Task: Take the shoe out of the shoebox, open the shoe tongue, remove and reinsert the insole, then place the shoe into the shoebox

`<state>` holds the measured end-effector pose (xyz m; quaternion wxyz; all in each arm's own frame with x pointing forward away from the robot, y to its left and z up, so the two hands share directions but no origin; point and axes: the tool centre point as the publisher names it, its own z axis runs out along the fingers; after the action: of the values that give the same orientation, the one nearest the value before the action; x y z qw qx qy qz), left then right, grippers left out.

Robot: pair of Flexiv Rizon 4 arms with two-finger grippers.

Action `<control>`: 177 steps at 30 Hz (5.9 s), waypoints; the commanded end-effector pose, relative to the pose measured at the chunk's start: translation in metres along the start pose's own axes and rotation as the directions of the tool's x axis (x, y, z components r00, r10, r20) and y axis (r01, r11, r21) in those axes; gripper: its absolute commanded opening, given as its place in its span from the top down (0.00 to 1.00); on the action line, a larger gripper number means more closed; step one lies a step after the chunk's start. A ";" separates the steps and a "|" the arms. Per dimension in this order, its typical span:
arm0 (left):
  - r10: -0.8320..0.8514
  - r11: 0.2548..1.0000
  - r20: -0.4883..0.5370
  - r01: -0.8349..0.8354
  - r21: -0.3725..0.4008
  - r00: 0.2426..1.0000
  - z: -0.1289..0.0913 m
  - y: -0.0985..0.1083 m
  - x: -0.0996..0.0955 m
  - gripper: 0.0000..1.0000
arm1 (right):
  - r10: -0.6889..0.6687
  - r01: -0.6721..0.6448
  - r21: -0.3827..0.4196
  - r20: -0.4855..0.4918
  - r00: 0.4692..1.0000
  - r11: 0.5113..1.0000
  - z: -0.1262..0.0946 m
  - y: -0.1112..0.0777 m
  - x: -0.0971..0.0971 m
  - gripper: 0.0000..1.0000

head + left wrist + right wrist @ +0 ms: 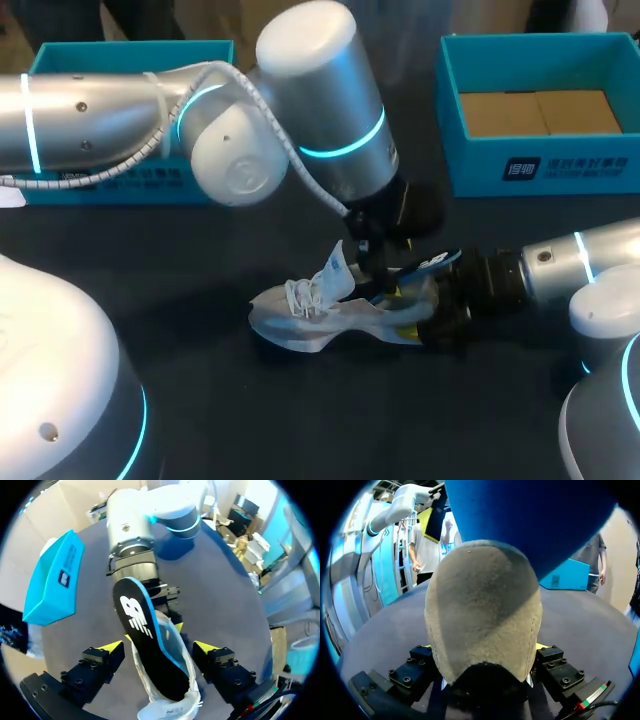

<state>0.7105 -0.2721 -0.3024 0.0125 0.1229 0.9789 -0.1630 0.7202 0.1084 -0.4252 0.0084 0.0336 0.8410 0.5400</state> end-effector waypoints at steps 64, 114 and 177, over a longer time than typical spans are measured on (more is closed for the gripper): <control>-0.274 0.958 0.635 0.265 0.112 0.722 0.020 -0.010 0.005 0.18 | 0.001 -0.001 0.004 0.000 1.000 1.000 0.003 -0.001 -0.001 1.00; -0.387 0.917 0.693 0.337 0.216 0.609 0.047 0.004 -0.019 0.78 | 0.001 -0.001 0.004 0.000 1.000 1.000 0.003 -0.001 -0.001 1.00; -0.500 0.669 0.079 0.327 0.668 0.862 -0.193 -0.098 -0.061 1.00 | 0.001 -0.001 0.004 0.000 1.000 1.000 0.003 -0.001 -0.001 1.00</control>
<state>0.7427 -0.3212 -0.0858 0.1365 -0.1632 0.8534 -0.4758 0.7203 0.1084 -0.4253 0.0084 0.0336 0.8410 0.5400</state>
